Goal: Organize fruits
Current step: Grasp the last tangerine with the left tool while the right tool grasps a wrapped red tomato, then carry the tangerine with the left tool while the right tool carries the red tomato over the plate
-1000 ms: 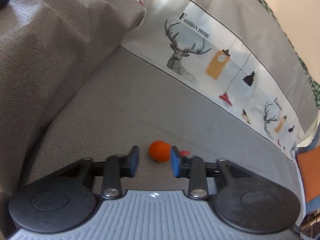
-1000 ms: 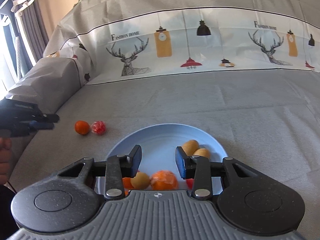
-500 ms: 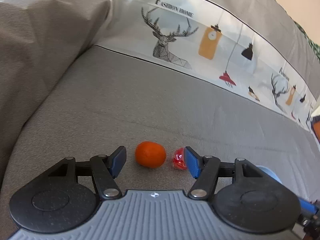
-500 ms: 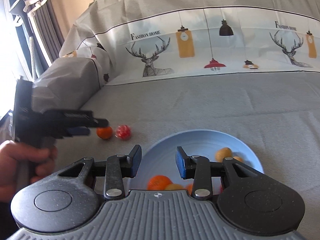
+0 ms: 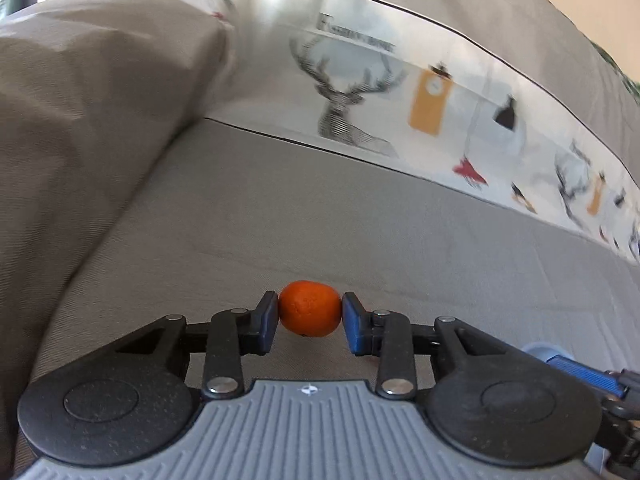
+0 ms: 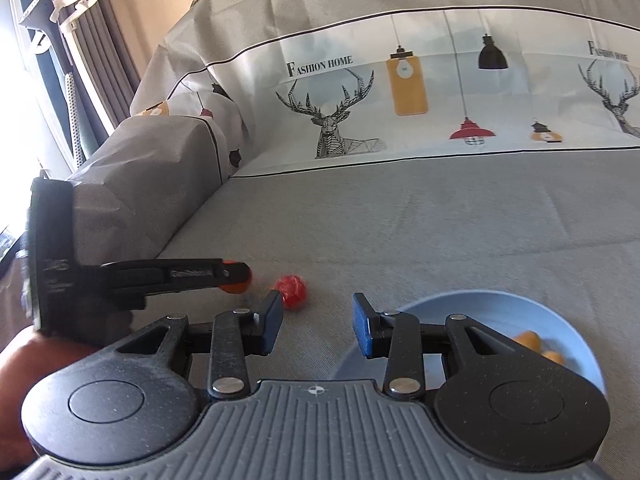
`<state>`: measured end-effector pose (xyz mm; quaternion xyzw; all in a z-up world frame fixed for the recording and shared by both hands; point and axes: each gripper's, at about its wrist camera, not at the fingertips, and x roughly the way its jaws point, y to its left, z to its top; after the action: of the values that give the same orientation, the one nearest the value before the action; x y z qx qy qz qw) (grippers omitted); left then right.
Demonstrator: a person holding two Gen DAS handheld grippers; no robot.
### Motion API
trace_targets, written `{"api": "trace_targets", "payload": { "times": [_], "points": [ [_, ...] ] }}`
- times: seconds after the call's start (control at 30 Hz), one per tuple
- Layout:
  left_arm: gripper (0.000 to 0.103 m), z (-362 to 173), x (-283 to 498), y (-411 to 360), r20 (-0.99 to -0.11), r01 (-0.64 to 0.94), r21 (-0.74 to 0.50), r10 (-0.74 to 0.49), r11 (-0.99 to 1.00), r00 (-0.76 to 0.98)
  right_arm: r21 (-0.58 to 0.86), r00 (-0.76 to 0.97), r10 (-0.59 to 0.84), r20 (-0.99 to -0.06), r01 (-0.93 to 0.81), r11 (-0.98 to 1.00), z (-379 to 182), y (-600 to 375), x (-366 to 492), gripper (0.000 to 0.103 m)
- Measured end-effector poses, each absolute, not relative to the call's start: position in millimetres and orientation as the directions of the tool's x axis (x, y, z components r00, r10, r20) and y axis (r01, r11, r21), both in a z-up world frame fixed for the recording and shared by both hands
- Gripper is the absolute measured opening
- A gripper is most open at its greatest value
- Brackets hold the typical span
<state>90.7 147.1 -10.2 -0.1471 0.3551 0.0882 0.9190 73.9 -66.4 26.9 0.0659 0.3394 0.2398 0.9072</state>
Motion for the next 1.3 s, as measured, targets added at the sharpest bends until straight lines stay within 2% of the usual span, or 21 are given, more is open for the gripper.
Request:
{"api": "trace_targets", "payload": {
  "times": [0.3,0.53,0.6,0.73,0.8,0.93,1.1,1.3],
  "points": [
    [0.038,-11.7,90.2,178.5,-0.704,-0.415,-0.249,0.13,0.875,0.698,0.185,0.639,0.408,-0.652,-0.388,0.903,9.9,-11.9,106.0,0.04],
    [0.038,-12.4,90.8,184.7,-0.701,-0.425,-0.258,0.135,0.867,0.701,0.153,0.608,0.357,-0.71,-0.361,0.92,-11.9,11.8,134.7,0.041],
    [0.038,-12.0,91.0,184.5,-0.7,-0.423,-0.261,0.132,0.868,0.702,0.139,0.611,0.35,-0.71,-0.366,0.92,-16.1,17.1,139.3,0.047],
    [0.038,-11.3,90.1,183.4,-0.699,-0.422,-0.263,0.13,0.868,0.703,0.089,0.617,0.338,-0.711,-0.398,0.913,-20.0,27.8,143.7,0.048],
    [0.038,-10.4,88.8,183.0,-0.698,-0.423,-0.263,0.131,0.867,0.704,0.094,0.606,0.346,-0.716,-0.408,0.908,-22.4,29.8,145.1,0.047],
    [0.038,-7.9,86.3,181.6,-0.692,-0.422,-0.263,0.135,0.868,0.709,0.091,0.572,0.349,-0.742,-0.43,0.898,-31.7,32.8,146.0,0.029],
    [0.038,-1.5,80.2,179.1,-0.668,-0.413,-0.27,0.14,0.87,0.731,0.109,0.588,0.383,-0.712,-0.446,0.889,-23.6,28.3,140.6,0.029],
    [0.038,16.0,64.1,167.1,-0.604,-0.361,-0.274,0.132,0.891,0.786,0.124,0.652,0.411,-0.637,-0.439,0.89,16.0,1.0,124.7,0.029]
  ]
}}
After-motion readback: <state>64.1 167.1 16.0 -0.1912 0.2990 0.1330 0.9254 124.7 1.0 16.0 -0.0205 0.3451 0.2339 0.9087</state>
